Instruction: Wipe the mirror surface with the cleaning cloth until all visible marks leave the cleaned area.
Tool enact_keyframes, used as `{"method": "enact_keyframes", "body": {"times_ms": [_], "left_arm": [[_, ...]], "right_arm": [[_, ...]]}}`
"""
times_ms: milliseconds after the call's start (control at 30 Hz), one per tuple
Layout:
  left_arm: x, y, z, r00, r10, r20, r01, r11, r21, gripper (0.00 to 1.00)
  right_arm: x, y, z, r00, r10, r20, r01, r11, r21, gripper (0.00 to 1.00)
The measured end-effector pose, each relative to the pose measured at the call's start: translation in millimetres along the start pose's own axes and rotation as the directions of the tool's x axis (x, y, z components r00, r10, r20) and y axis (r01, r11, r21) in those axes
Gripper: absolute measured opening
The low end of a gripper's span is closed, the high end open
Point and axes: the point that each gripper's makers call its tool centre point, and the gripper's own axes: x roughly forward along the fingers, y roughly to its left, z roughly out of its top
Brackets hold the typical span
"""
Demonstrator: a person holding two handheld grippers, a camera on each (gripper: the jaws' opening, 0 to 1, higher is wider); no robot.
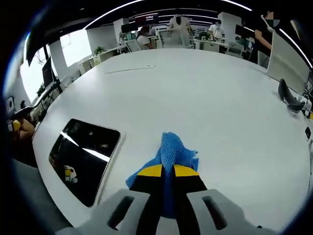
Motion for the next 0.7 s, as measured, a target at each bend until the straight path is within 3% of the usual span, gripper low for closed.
{"method": "enact_keyframes", "body": {"times_ms": [200, 267, 333, 700], "left_arm": [[0, -4.1, -1.0, 1.000, -0.008, -0.024, 0.008, 1.000, 0.019, 0.99], [-1, -6.7, 1.4, 1.000, -0.008, -0.026, 0.009, 1.000, 0.021, 0.99], [-4, -11.9, 6.2, 1.000, -0.010, -0.018, 0.011, 0.999, 0.034, 0.99], [-32, -26.1, 17.8, 0.998, 0.060, 0.019, -0.061, 0.996, 0.061, 0.99]], "right_arm": [[-7, 5, 11.0, 0.999, 0.032, 0.005, -0.032, 1.000, 0.001, 0.01], [-10, 4, 14.8, 1.000, 0.012, 0.005, -0.012, 0.999, 0.032, 0.01], [-12, 10, 19.5, 0.998, 0.056, 0.016, -0.057, 0.997, 0.051, 0.01], [-15, 26, 35.8, 0.990, 0.142, -0.005, -0.141, 0.985, 0.096, 0.00]]}}
